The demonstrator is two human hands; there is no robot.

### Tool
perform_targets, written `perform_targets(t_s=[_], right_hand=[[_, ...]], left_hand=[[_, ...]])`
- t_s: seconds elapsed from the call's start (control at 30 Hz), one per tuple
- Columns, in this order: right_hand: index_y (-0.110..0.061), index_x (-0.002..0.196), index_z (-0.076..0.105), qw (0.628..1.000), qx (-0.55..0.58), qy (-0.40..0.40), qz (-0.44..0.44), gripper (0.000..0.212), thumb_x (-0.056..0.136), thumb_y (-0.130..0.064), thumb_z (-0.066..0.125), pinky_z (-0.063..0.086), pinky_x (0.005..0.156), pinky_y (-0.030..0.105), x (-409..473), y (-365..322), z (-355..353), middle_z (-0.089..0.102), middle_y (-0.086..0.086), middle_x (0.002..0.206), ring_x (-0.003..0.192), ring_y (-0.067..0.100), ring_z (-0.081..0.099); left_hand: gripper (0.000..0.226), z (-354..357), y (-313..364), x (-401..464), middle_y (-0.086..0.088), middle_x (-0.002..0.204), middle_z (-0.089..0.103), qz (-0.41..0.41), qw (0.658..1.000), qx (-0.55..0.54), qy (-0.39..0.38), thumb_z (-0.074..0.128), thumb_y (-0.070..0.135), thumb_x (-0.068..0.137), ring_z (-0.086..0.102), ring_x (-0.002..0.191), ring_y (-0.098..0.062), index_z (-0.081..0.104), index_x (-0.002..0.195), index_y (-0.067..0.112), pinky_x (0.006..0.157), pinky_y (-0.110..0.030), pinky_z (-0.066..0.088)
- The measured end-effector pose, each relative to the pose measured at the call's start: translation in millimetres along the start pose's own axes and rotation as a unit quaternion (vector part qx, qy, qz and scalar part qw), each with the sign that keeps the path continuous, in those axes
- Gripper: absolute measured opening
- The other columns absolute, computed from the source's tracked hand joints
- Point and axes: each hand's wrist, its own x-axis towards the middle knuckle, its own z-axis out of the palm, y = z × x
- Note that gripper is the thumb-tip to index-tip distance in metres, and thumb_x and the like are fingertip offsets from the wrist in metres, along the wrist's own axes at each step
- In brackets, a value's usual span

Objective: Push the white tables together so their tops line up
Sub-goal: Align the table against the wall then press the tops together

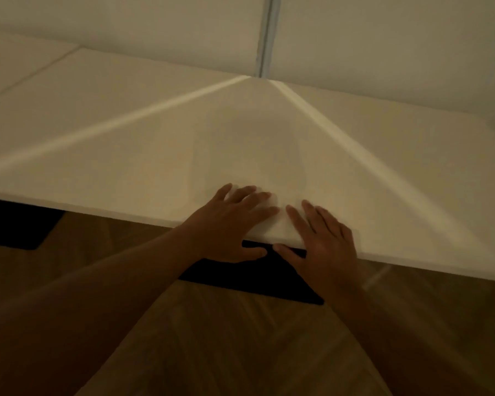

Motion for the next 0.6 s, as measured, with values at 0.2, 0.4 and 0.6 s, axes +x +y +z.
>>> perform_targets(t_s=[0.2,0.4,0.6], right_hand=[[-0.044,0.152,0.017,0.994,-0.062,-0.088,0.013,0.099,0.069,-0.098,0.02,0.029,0.107,0.043,-12,126,-36,0.024,-0.005,0.161,0.138,0.023,0.028],[-0.047,0.153,0.009,0.996,-0.02,-0.086,-0.02,0.1,0.068,-0.099,0.019,0.016,0.12,0.046,-13,165,-30,0.012,-0.009,0.164,0.149,0.02,0.012],[-0.038,0.152,0.03,0.997,-0.008,-0.072,-0.038,0.103,0.068,-0.097,0.018,0.026,0.117,0.054,-9,168,-29,0.032,0.0,0.159,0.146,0.032,0.028]], left_hand=[[0.105,3,80,79,-0.003,0.148,0.031,-0.128,0.992,0.018,0.003,0.022,0.099,0.066,0.031,0.134,-0.032,0.028,0.149,0.035,0.106,-0.057,0.028],[0.119,12,122,112,0.001,0.154,0.029,-0.166,0.985,0.026,0.031,0.012,0.105,0.057,0.025,0.141,-0.028,0.028,0.151,0.034,0.111,-0.062,0.02],[0.11,12,120,109,0.01,0.165,0.017,-0.18,0.983,-0.022,0.027,0.02,0.102,0.065,0.01,0.152,-0.024,0.015,0.156,0.042,0.121,-0.058,0.008]])
